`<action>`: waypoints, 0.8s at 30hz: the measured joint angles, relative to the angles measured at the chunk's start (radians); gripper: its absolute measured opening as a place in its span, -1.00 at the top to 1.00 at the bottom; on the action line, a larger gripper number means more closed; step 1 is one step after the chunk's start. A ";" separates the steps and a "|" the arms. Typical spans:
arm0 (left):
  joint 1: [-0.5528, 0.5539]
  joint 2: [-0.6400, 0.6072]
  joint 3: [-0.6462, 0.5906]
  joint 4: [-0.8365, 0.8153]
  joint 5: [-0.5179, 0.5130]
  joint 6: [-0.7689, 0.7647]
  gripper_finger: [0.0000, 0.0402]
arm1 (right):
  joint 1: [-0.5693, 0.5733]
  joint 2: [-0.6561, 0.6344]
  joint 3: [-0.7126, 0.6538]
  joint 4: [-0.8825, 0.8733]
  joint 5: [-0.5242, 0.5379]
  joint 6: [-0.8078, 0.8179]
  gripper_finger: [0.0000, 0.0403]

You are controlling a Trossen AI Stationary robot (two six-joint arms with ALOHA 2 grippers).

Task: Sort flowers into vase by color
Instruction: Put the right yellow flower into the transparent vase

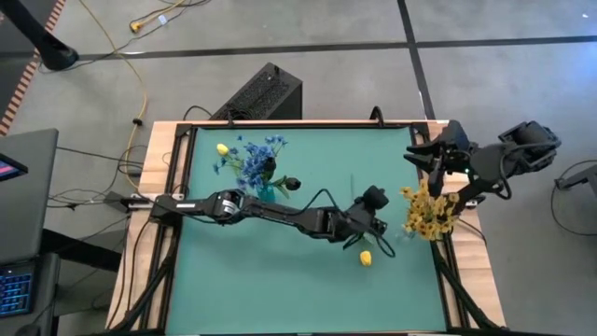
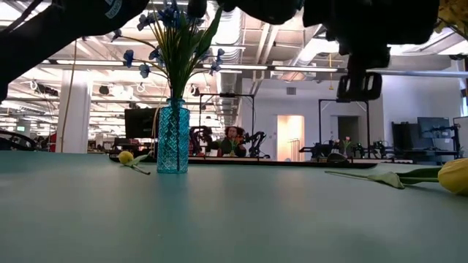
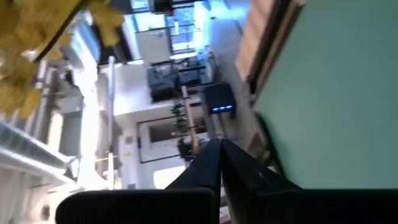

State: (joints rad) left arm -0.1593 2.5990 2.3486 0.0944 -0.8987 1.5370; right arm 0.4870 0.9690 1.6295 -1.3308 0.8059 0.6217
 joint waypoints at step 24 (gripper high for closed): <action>-0.117 -0.176 -0.172 -0.725 0.389 -0.648 1.00 | 0.002 -0.002 -0.197 -0.080 0.034 0.059 0.37</action>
State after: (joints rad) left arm -0.2761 2.4233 2.1766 -0.6306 -0.5092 0.8888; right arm 0.4892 0.9668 1.4328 -1.4106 0.8394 0.6807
